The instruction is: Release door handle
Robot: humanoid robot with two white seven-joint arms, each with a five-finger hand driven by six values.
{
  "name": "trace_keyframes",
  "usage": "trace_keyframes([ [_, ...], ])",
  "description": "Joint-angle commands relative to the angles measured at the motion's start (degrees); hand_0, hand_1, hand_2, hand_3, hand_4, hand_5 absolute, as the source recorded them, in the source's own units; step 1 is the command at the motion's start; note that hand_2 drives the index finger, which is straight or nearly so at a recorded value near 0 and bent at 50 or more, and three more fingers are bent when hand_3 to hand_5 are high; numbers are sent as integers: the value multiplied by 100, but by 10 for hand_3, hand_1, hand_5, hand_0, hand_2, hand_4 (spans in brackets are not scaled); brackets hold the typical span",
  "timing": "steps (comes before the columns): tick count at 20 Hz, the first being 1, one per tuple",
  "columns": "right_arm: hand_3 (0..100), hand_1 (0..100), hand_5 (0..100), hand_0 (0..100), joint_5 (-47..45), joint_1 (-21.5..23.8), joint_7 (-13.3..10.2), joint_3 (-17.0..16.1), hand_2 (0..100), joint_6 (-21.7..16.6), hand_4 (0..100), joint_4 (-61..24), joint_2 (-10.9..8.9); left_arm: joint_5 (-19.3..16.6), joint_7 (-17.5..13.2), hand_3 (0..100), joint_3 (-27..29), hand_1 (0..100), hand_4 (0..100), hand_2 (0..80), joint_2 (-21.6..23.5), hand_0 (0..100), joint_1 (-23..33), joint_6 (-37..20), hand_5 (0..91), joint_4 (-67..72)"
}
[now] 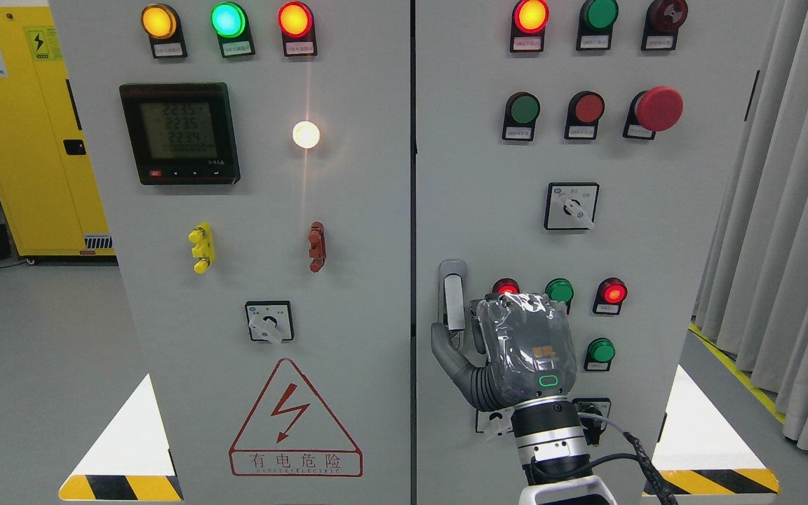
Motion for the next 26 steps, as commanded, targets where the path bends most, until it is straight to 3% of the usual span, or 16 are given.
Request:
trace_keyframes([
  [1,1000,319,1000,438,-6,-37,18,-10,970,16,1000,110,9,0,2,0,2,556,0,0,0,120,0,-7,0,0],
  [10,1000,339,1000,429,-32,-2,-8,-10,971,60,1000,67,9,0,2,0,2,556,0,0,0,120,0,-6,0,0],
  [26,1000,327,1000,550,-50,-2,-8,-10,970,131,1000,49,9,0,2,0,2,556,0,0,0,120,0,2,0,0],
])
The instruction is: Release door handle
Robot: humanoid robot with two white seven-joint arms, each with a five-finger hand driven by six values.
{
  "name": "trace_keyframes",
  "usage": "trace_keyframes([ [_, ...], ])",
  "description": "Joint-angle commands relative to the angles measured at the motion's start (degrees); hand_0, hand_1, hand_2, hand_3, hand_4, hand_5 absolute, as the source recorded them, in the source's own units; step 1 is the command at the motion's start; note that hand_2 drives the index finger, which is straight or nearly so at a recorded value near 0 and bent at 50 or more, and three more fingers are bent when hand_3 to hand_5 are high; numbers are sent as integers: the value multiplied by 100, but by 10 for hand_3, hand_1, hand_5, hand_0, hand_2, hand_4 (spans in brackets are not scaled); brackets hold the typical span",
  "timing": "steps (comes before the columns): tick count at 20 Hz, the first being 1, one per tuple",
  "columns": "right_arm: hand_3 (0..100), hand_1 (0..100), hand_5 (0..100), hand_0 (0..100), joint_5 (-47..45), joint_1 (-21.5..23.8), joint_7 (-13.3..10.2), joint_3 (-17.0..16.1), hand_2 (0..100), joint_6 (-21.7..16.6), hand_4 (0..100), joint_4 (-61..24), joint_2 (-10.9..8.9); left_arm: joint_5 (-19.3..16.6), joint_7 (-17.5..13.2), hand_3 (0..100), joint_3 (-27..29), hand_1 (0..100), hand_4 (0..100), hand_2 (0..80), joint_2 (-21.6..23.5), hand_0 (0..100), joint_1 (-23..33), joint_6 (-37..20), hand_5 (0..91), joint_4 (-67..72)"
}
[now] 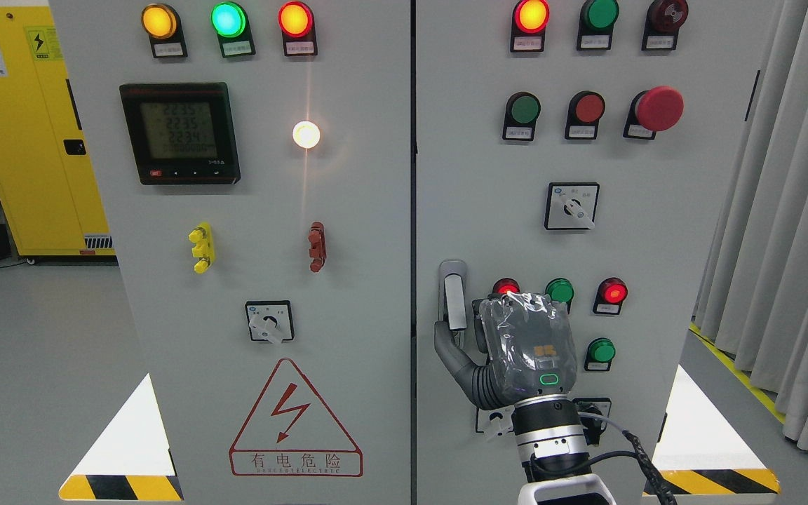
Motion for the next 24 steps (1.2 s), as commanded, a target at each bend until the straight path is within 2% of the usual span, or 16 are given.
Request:
trace_keyframes([
  [1,1000,326,1000,557,3,9,-15,-2,972,23,1000,-14,-2,0,1,0,2,556,0,0,0,120,0,-25,0,0],
  [24,1000,348,1000,586,-5,44,-32,-20,970,137,1000,-76,-2,0,1,0,2,556,0,0,0,120,0,-25,0,0],
])
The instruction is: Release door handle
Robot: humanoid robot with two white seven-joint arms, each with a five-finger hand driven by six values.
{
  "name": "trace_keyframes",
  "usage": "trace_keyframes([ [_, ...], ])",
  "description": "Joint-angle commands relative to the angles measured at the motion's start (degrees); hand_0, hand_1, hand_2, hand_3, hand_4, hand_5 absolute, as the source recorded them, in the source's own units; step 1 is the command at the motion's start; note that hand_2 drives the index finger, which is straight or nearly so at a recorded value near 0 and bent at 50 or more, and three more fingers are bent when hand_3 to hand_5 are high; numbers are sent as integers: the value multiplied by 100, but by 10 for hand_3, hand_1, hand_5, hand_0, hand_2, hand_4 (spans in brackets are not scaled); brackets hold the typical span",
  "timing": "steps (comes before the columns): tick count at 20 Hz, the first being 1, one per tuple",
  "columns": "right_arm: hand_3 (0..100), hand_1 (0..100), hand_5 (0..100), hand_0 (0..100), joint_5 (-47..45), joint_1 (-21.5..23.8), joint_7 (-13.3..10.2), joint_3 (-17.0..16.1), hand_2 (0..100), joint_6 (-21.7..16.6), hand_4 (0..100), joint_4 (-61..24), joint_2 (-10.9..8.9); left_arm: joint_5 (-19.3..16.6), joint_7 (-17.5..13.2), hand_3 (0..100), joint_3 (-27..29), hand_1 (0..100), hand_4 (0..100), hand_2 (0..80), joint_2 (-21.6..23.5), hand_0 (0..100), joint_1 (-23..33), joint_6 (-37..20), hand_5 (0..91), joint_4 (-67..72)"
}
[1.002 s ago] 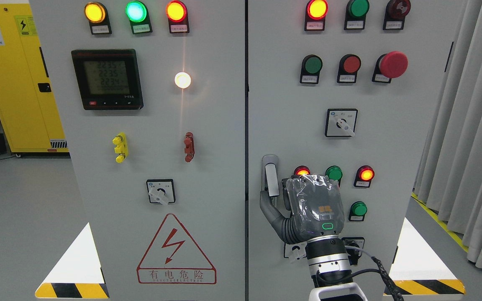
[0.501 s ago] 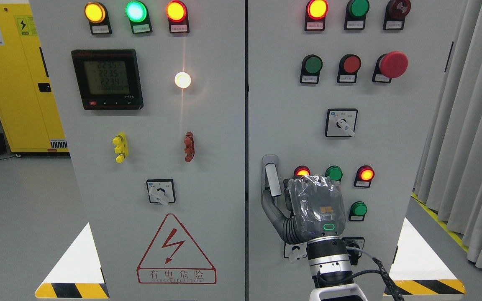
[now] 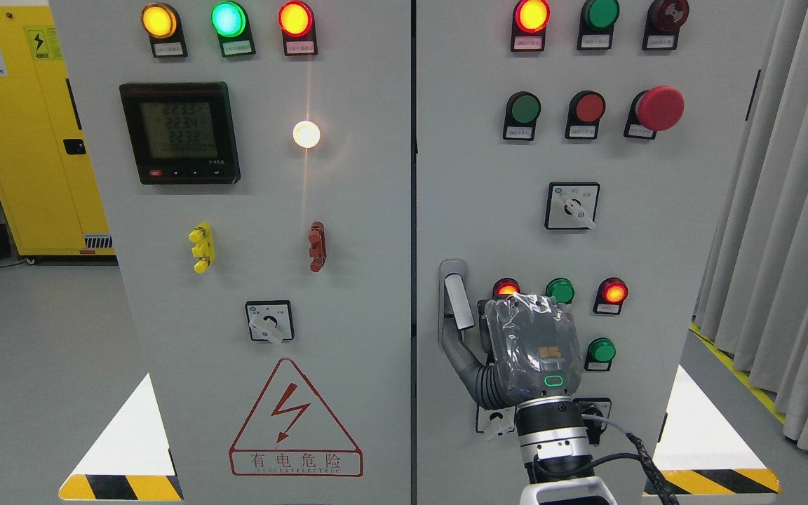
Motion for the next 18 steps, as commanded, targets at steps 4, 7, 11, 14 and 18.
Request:
trace_keyframes([
  [4,1000,348,1000,590,-3,7,-10,-15,967,5,1000,-36,-1,0,2,0,4,556,0,0,0,120,0,5,0,0],
  [7,1000,349,1000,592,-3,7,-10,-15,967,14,1000,-44,-1,0,2,0,4,556,0,0,0,120,0,5,0,0],
  [11,1000,350,1000,595,6,7,-18,-15,964,14,1000,-44,-1,0,2,0,4,556,0,0,0,120,9,5,0,0],
  [14,1000,351,1000,597,6,7,-18,-15,960,40,1000,-44,-1,0,2,0,4,556,0,0,0,120,0,-4,0,0],
  [18,1000,358,1000,601,-3,7,-18,-15,957,58,1000,-44,-1,0,2,0,-4,556,0,0,0,120,0,5,0,0],
])
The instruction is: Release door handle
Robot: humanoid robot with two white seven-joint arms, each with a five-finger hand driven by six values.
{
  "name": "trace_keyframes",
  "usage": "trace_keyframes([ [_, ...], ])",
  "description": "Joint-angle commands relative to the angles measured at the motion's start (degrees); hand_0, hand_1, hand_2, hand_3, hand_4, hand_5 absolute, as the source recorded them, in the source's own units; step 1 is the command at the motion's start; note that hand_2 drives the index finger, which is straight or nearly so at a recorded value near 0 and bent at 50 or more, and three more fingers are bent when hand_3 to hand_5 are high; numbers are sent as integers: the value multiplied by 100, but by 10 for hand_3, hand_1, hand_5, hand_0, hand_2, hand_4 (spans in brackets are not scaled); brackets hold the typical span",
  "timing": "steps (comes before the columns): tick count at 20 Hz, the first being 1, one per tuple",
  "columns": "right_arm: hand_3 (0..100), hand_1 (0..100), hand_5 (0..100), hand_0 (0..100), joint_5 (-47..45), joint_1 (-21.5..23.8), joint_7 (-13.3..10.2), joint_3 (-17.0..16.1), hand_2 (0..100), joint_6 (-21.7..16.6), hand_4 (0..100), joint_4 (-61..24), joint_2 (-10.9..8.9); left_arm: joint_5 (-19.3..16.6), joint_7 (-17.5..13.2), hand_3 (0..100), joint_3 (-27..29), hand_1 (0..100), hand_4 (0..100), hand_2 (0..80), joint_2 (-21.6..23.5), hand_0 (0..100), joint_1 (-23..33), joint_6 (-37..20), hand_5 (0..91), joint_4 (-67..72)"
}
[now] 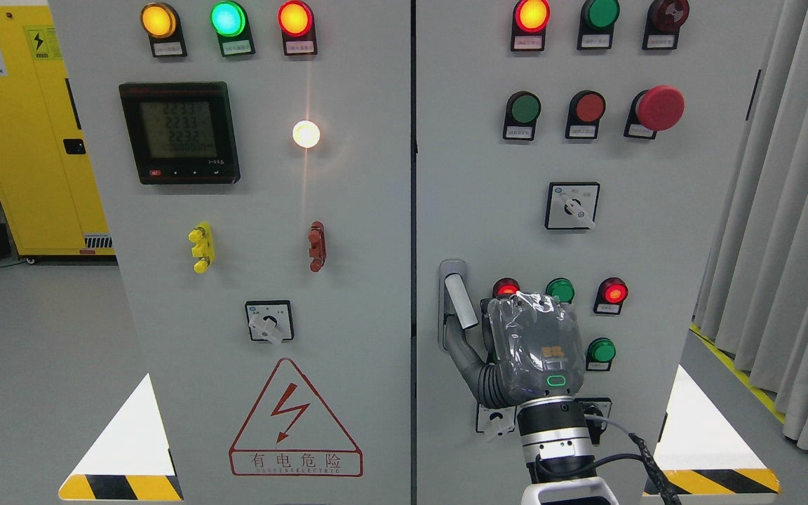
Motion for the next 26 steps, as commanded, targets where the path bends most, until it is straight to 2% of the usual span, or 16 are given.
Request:
trace_keyframes([
  [1,1000,364,1000,602,-4,-2,4,-2,957,13,1000,-8,0,0,2,0,2,556,0,0,0,120,0,28,0,0],
  [26,1000,386,1000,577,-4,7,4,-125,955,22,999,-52,0,0,2,0,2,556,0,0,0,120,8,19,0,0],
])
